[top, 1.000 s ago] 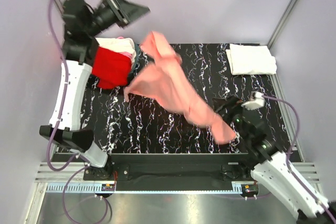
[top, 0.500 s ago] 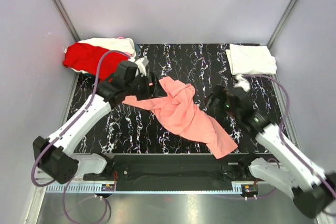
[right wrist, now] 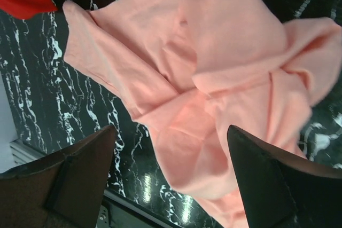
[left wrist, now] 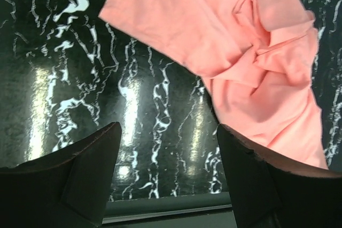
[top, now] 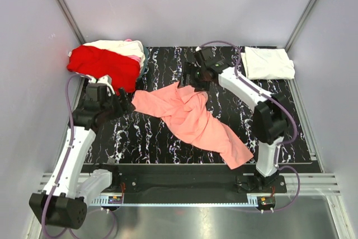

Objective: Fold and stack the t-shirts
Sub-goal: Flatten the tshirt out

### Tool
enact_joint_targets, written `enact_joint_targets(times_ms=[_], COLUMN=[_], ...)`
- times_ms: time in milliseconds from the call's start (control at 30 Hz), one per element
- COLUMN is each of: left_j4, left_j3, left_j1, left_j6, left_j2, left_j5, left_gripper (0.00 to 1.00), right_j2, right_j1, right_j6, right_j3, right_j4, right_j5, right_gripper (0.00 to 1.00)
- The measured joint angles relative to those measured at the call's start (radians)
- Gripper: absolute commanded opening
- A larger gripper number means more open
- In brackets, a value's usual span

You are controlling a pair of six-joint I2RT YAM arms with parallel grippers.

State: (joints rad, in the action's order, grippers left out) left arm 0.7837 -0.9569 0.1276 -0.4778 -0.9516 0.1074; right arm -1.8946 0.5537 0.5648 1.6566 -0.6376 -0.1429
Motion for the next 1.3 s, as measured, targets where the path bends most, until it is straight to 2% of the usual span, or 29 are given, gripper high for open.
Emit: enact_joint_targets(times_ms=[100,233,600,1000,1233,1300], left_j4=[-0.01,-0.012,-0.053,-0.061,-0.075,-0.076], left_j3=[0.066,0.147,0.15,0.15,0.155,0.159], left_j1=[-0.018,-0.023,-0.036,-0.037,-0.037,-0.036], left_j6=[0.029,0.045,0.068,0.071,0.071,0.071], left_j2=[0.057,0.1,0.099,0.1,0.1,0.1], left_j5=[-0.003,-0.007,-0.001,0.002,0.002,0.003], left_gripper=[0.78,0.78,0.79,0.79,0.79,0.79], right_j2=[-0.106,-0.189,-0.302,-0.435,-0.443,-0.443], right_j1=[0.0,0.0,0.0,-0.002,-0.005,-0.005], right_j6=[0.017,0.05,0.091,0.091,0.1,0.106], right_j3=[0.096,0.119,0.132,0.341,0.361,0.361], right_j4=[-0.026,-0.045,-0.074,-0.145,-0.145,-0.145], right_j5=[-0.046,-0.08,-0.086,-0.075,-0.078,-0.079], right_gripper=[0.87,0.85,0.84,0.76,0.75,0.72])
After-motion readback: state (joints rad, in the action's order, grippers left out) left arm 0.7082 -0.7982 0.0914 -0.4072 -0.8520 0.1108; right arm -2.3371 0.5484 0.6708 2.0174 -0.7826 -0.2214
